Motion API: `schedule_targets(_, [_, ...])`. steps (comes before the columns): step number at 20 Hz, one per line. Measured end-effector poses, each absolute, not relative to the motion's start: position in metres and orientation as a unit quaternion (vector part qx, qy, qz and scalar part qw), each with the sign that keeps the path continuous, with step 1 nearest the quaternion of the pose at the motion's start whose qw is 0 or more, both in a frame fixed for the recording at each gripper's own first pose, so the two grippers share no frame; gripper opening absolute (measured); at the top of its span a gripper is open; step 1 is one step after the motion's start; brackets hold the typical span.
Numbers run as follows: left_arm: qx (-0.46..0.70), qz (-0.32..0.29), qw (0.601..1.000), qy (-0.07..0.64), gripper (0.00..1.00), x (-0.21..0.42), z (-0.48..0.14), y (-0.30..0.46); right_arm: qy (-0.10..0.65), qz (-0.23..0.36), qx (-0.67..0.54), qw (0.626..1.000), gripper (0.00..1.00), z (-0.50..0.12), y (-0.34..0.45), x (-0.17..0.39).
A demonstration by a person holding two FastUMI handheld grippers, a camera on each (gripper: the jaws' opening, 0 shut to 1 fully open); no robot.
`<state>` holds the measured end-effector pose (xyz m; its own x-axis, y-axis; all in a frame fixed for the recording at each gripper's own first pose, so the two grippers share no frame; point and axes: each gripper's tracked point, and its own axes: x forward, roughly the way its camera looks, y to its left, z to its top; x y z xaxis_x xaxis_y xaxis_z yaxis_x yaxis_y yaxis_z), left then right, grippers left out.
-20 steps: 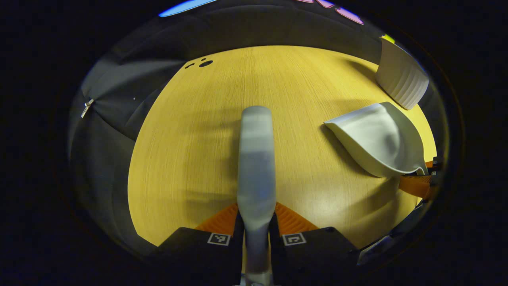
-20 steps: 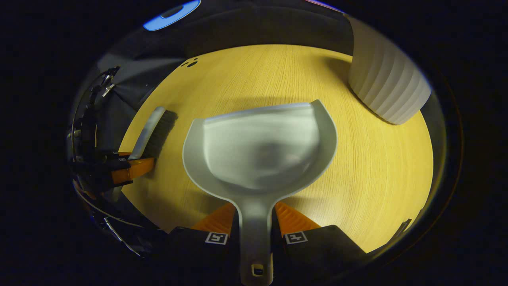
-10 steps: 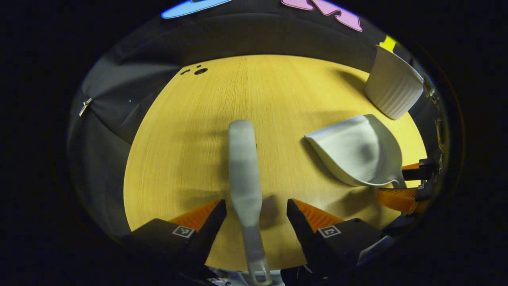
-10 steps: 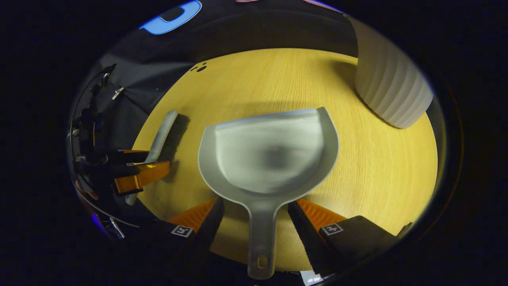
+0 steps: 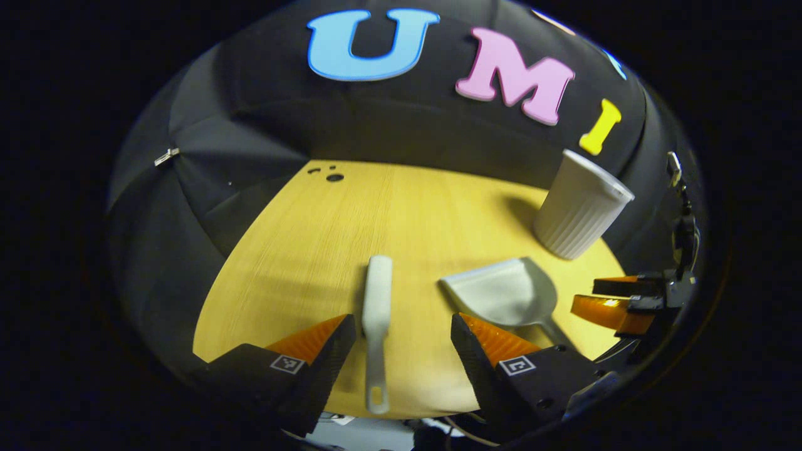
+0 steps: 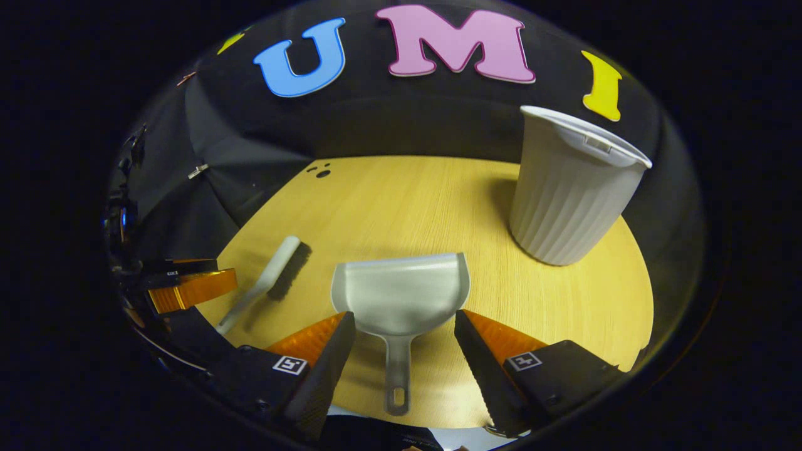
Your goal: Pick up the small broom and dustpan from the desktop, sweep the trash into the dustpan with the broom, and then empty the trash into the garbage bin.
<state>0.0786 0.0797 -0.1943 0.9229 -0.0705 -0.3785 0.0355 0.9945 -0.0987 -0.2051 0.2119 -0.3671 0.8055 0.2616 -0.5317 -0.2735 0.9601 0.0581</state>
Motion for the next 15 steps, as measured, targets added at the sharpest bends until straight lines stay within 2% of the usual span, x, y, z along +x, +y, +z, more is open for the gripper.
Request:
schedule_targets(7, [-0.012,-0.043,0.997,0.056,0.96,0.013,-0.146,0.061,0.182,0.123,-0.03,0.975,0.99,-0.31,0.207,-0.251])
schedule_targets(15, [-0.004,-0.052,0.999,0.013,0.96,-0.04,-0.144,0.036,0.11,0.118,-0.013,0.987,0.99,-0.275,0.196,-0.312])
